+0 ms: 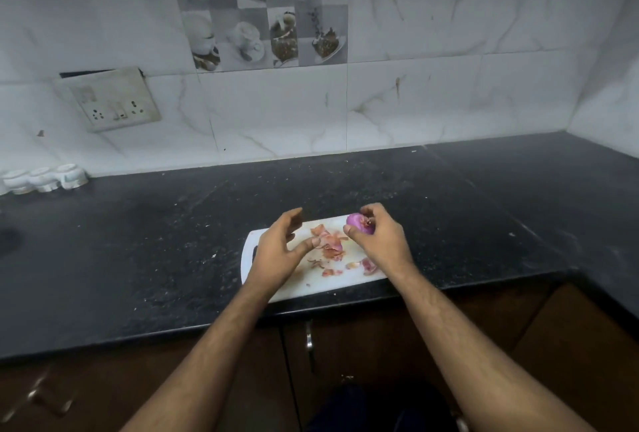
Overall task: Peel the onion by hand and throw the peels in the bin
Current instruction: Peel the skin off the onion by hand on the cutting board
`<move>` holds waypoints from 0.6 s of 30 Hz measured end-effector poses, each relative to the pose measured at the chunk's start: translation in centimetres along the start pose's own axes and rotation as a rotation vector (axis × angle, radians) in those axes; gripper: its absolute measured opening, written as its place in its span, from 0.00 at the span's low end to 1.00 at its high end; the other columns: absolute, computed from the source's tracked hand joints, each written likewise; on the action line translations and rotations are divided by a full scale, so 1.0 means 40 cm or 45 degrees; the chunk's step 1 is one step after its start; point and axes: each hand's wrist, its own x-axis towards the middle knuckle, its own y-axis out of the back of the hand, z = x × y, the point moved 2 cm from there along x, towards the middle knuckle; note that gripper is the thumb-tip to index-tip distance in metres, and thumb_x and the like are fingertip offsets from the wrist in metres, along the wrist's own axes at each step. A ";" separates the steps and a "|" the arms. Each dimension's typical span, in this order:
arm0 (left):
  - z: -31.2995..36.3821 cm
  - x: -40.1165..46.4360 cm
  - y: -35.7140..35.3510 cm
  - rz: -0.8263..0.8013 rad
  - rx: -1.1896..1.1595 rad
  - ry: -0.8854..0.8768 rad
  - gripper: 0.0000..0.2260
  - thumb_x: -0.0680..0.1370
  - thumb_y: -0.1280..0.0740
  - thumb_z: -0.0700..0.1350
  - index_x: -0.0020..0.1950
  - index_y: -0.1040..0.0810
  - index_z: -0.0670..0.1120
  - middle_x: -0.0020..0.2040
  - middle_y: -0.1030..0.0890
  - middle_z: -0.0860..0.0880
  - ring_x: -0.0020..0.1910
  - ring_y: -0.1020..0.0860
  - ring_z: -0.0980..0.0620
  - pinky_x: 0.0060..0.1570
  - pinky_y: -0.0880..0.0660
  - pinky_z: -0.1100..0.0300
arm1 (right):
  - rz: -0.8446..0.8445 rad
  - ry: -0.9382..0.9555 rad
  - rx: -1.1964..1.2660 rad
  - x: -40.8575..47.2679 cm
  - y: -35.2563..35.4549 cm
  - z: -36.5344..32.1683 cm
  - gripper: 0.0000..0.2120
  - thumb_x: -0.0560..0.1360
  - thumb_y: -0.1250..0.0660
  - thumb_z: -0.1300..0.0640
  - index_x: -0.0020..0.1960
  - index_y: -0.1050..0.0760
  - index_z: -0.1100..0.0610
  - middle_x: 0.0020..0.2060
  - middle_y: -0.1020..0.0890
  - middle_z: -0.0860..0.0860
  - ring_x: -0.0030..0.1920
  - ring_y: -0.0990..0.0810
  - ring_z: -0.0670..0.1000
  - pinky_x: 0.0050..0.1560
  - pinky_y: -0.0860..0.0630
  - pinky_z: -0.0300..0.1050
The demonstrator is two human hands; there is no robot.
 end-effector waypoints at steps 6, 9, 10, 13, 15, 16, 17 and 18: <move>-0.068 0.016 -0.019 -0.009 0.064 0.166 0.28 0.80 0.25 0.52 0.78 0.28 0.48 0.74 0.22 0.50 0.74 0.26 0.53 0.74 0.29 0.54 | -0.043 0.021 -0.227 0.071 -0.030 0.049 0.23 0.76 0.25 0.53 0.70 0.25 0.52 0.62 0.20 0.50 0.56 0.21 0.47 0.60 0.22 0.44; -0.092 0.031 -0.035 -0.013 0.104 0.232 0.26 0.82 0.28 0.52 0.78 0.28 0.48 0.76 0.24 0.50 0.76 0.28 0.52 0.73 0.30 0.55 | -0.040 0.059 -0.279 0.111 -0.051 0.058 0.23 0.77 0.26 0.53 0.70 0.25 0.52 0.62 0.20 0.50 0.58 0.21 0.49 0.62 0.21 0.47; -0.099 0.037 -0.040 -0.017 0.120 0.251 0.26 0.83 0.29 0.53 0.78 0.29 0.47 0.76 0.25 0.50 0.76 0.28 0.51 0.73 0.30 0.54 | -0.057 0.079 -0.304 0.126 -0.061 0.059 0.23 0.77 0.26 0.54 0.70 0.26 0.52 0.63 0.20 0.50 0.60 0.21 0.50 0.63 0.22 0.49; -0.111 0.052 -0.052 -0.066 0.172 0.277 0.24 0.85 0.34 0.54 0.79 0.29 0.46 0.77 0.26 0.48 0.75 0.28 0.50 0.72 0.31 0.55 | -0.105 0.142 -0.350 0.163 -0.089 0.060 0.23 0.77 0.27 0.53 0.71 0.26 0.51 0.65 0.21 0.50 0.63 0.24 0.52 0.65 0.24 0.51; -0.116 0.059 -0.061 -0.121 0.221 0.277 0.24 0.86 0.37 0.55 0.80 0.30 0.45 0.77 0.26 0.47 0.75 0.28 0.50 0.73 0.32 0.55 | -0.119 0.174 -0.383 0.179 -0.103 0.061 0.23 0.78 0.28 0.52 0.72 0.26 0.51 0.66 0.22 0.50 0.64 0.26 0.52 0.65 0.25 0.50; -0.119 0.057 -0.064 -0.143 0.253 0.264 0.25 0.87 0.39 0.56 0.79 0.29 0.44 0.77 0.26 0.47 0.75 0.28 0.49 0.75 0.33 0.54 | -0.119 0.185 -0.399 0.181 -0.110 0.063 0.23 0.79 0.29 0.52 0.72 0.27 0.51 0.67 0.23 0.50 0.65 0.27 0.52 0.65 0.26 0.50; -0.119 0.054 -0.067 -0.158 0.285 0.242 0.25 0.87 0.41 0.57 0.79 0.29 0.44 0.76 0.25 0.47 0.75 0.27 0.49 0.75 0.32 0.52 | -0.116 0.198 -0.402 0.181 -0.115 0.066 0.23 0.79 0.29 0.52 0.73 0.27 0.51 0.68 0.23 0.50 0.66 0.28 0.52 0.65 0.27 0.50; -0.122 0.050 -0.070 -0.162 0.308 0.225 0.24 0.87 0.43 0.57 0.78 0.28 0.44 0.75 0.24 0.47 0.74 0.26 0.49 0.75 0.31 0.51 | -0.117 0.202 -0.394 0.176 -0.120 0.071 0.24 0.80 0.30 0.53 0.74 0.28 0.51 0.69 0.24 0.50 0.67 0.28 0.52 0.66 0.27 0.50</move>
